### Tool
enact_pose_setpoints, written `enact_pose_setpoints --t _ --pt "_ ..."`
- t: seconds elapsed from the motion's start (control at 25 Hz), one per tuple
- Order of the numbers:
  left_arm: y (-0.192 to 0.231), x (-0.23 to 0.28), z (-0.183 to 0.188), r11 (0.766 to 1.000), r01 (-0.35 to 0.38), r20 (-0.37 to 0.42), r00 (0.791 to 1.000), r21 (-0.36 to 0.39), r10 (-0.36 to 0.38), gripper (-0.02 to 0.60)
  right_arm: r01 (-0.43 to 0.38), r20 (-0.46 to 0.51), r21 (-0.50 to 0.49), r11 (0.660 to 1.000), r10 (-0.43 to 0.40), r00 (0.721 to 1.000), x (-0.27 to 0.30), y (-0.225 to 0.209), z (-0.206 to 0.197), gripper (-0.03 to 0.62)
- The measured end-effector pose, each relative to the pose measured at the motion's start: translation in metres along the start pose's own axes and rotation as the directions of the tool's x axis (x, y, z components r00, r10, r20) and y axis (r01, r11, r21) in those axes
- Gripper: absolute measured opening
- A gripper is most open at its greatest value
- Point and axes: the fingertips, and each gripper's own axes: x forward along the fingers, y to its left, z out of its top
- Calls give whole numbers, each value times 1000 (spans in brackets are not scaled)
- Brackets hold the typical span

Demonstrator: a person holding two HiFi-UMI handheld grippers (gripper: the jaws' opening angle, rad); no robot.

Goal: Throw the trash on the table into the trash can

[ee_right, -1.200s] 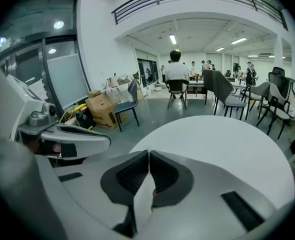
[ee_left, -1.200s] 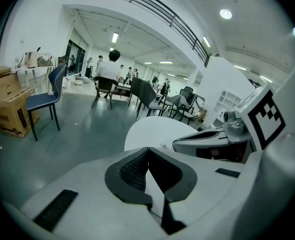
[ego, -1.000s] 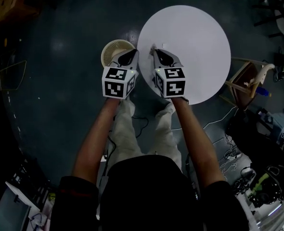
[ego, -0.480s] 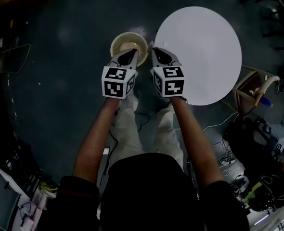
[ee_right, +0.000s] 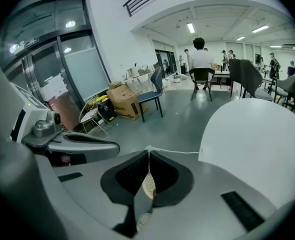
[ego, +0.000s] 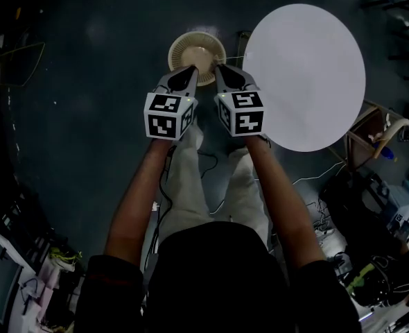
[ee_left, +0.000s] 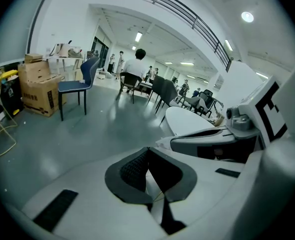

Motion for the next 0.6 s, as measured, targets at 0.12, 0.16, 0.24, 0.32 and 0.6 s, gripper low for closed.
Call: enact_pose_setpoints --t 0.12,0.16,0.24,0.32,0.6 --pt "11 2 -17 1000 -10 -5 1000 -22 10 15 -11 -13 0 1000 11 1000 15 6 -12 25" --pt "16 2 -23 999 -13 -6 1000 -29 13 15 -12 -18 -1 1000 12 1000 19 9 -16 25" --pt "24 3 -34 999 -15 -11 1000 -42 15 15 -15 -26 -1 1000 15 1000 28 13 -24 25" --pt "32 5 -44 999 -14 -16 1000 -46 13 15 -18 -36 7 1000 19 999 38 17 -33 25" --pt "57 30 -80 998 -24 -42 999 -56 21 15 -40 -74 10 999 41 996 75 22 -64 26"
